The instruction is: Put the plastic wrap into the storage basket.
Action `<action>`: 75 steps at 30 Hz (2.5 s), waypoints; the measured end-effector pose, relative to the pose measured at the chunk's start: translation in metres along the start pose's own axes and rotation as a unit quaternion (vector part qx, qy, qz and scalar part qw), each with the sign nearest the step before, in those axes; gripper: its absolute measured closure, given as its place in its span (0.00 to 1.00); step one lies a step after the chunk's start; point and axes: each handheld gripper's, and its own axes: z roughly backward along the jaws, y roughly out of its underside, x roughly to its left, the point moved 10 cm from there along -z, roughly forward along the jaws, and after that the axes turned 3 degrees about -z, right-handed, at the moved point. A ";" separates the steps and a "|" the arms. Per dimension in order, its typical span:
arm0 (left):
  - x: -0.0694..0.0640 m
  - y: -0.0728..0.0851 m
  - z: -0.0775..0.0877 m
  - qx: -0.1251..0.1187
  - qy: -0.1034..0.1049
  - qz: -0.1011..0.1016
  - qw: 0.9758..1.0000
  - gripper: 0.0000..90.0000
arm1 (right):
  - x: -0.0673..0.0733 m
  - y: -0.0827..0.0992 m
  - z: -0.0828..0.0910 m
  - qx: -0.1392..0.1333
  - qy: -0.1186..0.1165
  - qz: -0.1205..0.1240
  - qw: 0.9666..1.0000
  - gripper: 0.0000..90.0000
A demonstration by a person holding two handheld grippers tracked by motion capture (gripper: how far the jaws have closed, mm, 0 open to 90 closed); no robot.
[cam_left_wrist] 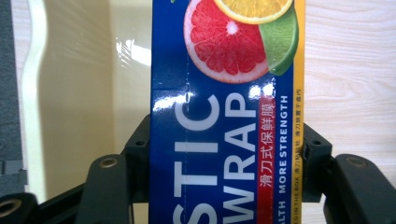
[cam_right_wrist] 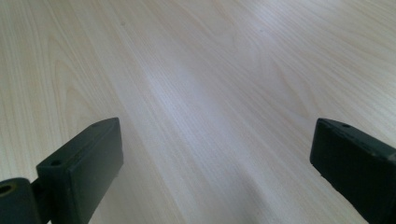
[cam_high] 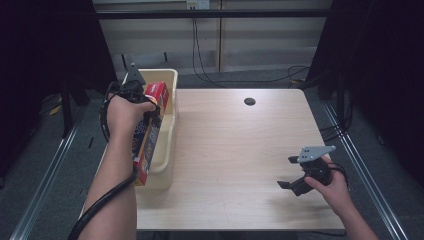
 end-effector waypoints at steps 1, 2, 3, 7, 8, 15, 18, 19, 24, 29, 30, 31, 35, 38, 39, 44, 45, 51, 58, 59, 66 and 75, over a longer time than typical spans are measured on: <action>0.002 0.000 -0.001 0.001 -0.005 -0.005 1.000 0.45 | 0.000 0.000 0.000 0.001 -0.001 -0.001 1.000 0.03; 0.000 0.000 -0.003 -0.003 -0.005 0.002 1.000 0.45 | 0.000 0.000 0.000 0.000 0.000 0.001 1.000 0.03; 0.001 0.001 -0.004 0.001 -0.004 0.000 1.000 0.45 | 0.000 0.000 0.000 -0.001 0.000 0.001 1.000 0.03; 0.001 0.002 -0.006 0.004 0.000 0.002 1.000 0.45 | 0.000 0.000 0.001 -0.001 -0.001 -0.001 1.000 0.03; 0.001 0.002 -0.007 0.005 0.000 0.003 1.000 0.45 | 0.000 0.000 0.001 -0.001 -0.002 -0.002 1.000 0.03; 0.003 0.003 -0.013 0.003 0.002 0.010 1.000 0.45 | 0.000 0.000 0.000 0.000 0.000 0.000 1.000 0.03; 0.005 0.004 -0.016 0.006 0.001 0.012 1.000 0.45 | 0.000 0.000 0.001 -0.001 0.000 -0.002 1.000 0.03; 0.005 0.005 -0.017 0.008 -0.001 0.011 1.000 0.45 | 0.000 0.000 0.002 -0.001 0.000 -0.002 1.000 0.03; 0.006 0.006 -0.019 0.009 -0.002 0.013 1.000 0.45 | 0.000 0.000 0.001 0.000 -0.002 -0.002 1.000 0.03; 0.007 0.008 -0.021 0.016 -0.002 0.012 1.000 0.44 | 0.000 0.000 0.001 0.000 -0.001 -0.003 1.000 0.03; 0.008 0.008 -0.022 0.017 -0.007 0.012 1.000 0.44 | 0.000 0.000 0.001 -0.001 0.000 -0.002 1.000 0.03; 0.009 0.009 -0.023 0.021 -0.004 0.010 1.000 0.44 | 0.000 0.000 0.002 -0.001 0.000 -0.002 1.000 0.03; 0.009 0.010 -0.027 0.019 -0.001 0.013 1.000 0.44 | -0.001 0.000 0.002 -0.002 0.001 -0.002 1.000 0.03; 0.008 0.011 -0.030 0.021 0.000 0.014 1.000 0.44 | -0.001 0.000 0.002 0.000 0.000 -0.001 1.000 0.03; 0.009 0.011 -0.031 0.022 -0.003 0.015 1.000 0.44 | 0.000 0.000 0.001 0.001 -0.001 -0.002 1.000 0.03; 0.010 0.013 -0.035 0.027 0.001 0.015 1.000 0.44 | 0.000 0.000 0.002 0.000 0.001 -0.002 1.000 0.03; 0.010 0.014 -0.035 0.030 0.004 0.014 0.999 0.44 | -0.001 0.000 0.002 0.000 0.000 -0.001 1.000 0.03; 0.010 0.013 -0.037 0.027 0.000 0.015 1.000 0.44 | 0.000 0.001 0.001 0.001 0.000 -0.002 1.000 0.03; 0.011 0.015 -0.039 0.034 -0.001 0.008 0.999 0.44 | -0.001 0.001 0.001 0.000 0.001 -0.002 1.000 0.03; 0.010 0.015 -0.039 0.033 0.001 0.013 0.999 0.44 | -0.001 0.001 0.001 0.000 0.002 -0.001 1.000 0.03; 0.011 0.015 -0.042 0.037 -0.002 0.011 0.999 0.44 | -0.001 0.001 0.001 -0.001 0.002 -0.003 1.000 0.03; 0.009 0.016 -0.046 0.048 0.002 0.012 0.999 0.44 | -0.001 0.001 0.001 0.000 0.004 -0.002 1.000 0.03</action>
